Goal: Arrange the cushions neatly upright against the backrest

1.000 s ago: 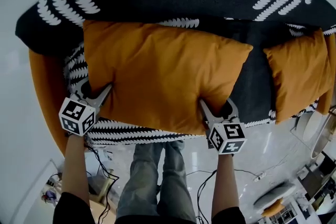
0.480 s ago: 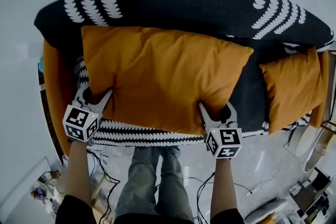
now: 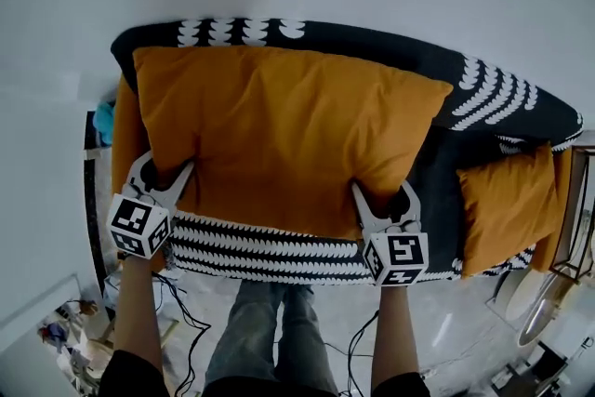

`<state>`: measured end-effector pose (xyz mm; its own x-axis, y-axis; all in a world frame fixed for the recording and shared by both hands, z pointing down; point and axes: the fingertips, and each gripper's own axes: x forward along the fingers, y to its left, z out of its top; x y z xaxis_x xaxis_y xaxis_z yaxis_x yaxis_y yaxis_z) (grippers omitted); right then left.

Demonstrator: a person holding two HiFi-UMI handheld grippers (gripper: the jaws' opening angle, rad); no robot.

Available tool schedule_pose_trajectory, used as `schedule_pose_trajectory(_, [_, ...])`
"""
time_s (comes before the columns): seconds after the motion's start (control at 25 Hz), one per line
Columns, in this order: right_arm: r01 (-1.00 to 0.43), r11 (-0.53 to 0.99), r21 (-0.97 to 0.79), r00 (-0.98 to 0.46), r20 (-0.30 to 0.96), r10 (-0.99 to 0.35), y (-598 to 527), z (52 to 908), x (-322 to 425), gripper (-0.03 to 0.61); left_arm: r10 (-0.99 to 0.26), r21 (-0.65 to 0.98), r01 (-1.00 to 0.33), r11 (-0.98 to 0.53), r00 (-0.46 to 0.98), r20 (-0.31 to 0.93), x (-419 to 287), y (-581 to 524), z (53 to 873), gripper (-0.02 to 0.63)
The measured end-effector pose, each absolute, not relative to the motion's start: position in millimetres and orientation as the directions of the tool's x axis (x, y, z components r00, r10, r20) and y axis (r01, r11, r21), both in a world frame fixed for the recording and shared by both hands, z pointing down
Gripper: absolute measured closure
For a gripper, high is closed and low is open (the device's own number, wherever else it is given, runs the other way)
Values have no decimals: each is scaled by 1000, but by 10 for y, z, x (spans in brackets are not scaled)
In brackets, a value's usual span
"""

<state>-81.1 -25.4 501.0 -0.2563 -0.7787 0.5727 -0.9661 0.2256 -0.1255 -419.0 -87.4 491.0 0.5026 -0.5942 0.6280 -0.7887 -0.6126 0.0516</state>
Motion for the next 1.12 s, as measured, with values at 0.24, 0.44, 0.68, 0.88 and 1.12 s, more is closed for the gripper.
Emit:
schedule_pose_trajectory(0.24, [-960,268,-82,-271,513,-814,-786,4717,-1034,265,-658,25,-813,-582,489,573,-4446,-1283,4685,420])
schedule_pose_trajectory(0.44, [-964,262,-45,-244,538,-807,-981,4935,-1019,264,-624,31,-796,-604,498,602,-4449,-1421,4952,411])
schedule_pose_trajectory(0.68, [-966,258,-30,-228,578,-784,-1040,5149,-962,264,-599,28,-788,-615,490,634,-4419,-1453,5175,400])
schedule_pose_trajectory(0.88, [-970,242,-29,-211,603,-770,-1034,5354,-912,261,-571,32,-777,-629,490,659,-4409,-1434,5394,376])
schedule_pose_trajectory(1.12, [-973,228,-33,-197,633,-748,-1024,5554,-872,254,-557,51,-790,-611,476,680,-4415,-1408,5617,354])
